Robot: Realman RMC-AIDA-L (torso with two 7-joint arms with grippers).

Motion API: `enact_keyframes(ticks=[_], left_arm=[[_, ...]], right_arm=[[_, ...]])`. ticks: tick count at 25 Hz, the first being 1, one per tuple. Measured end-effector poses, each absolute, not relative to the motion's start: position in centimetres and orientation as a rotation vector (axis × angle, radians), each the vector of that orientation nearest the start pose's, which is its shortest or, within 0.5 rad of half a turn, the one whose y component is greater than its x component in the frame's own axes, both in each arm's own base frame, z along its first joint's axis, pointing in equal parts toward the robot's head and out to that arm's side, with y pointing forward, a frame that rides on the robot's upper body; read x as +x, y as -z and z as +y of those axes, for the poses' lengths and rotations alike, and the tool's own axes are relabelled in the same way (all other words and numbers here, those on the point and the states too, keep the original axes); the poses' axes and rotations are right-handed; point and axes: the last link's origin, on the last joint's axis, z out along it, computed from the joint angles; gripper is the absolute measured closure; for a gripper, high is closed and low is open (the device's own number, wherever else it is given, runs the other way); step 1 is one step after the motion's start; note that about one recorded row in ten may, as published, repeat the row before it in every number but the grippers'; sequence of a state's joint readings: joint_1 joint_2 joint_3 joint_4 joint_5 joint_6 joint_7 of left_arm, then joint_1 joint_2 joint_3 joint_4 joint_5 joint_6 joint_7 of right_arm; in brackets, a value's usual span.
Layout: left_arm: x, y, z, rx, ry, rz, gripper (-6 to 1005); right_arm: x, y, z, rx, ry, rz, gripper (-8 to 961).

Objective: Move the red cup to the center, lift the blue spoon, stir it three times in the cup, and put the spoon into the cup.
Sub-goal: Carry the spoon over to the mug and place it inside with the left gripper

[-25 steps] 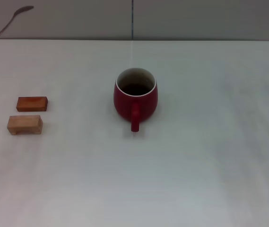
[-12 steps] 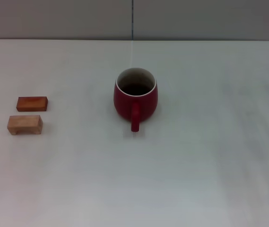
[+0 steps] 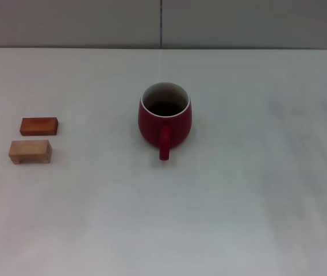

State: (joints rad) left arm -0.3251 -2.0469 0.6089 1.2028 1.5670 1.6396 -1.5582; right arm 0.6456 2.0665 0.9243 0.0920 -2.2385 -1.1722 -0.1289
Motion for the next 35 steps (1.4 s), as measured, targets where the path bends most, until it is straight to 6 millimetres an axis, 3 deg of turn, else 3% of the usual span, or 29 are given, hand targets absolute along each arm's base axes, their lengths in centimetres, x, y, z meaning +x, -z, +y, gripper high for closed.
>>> enact_keyframes(ticks=[11, 25, 35], left_arm=[[-20.5, -15.0, 33.1, -2.430, 0.625, -0.139, 829], [-19.2, -12.4, 32.2, -2.654, 0.393, -0.074, 829], [-18.0, -9.6, 32.9, -2.748, 0.258, -0.022, 829]], right_arm=[[28.4, -1.2, 39.1, -1.546, -0.572, 0.217, 947], [28.9, -1.2, 38.7, -1.534, -0.565, 0.235, 947], [29.0, -1.0, 38.5, -1.540, -0.563, 0.238, 947]])
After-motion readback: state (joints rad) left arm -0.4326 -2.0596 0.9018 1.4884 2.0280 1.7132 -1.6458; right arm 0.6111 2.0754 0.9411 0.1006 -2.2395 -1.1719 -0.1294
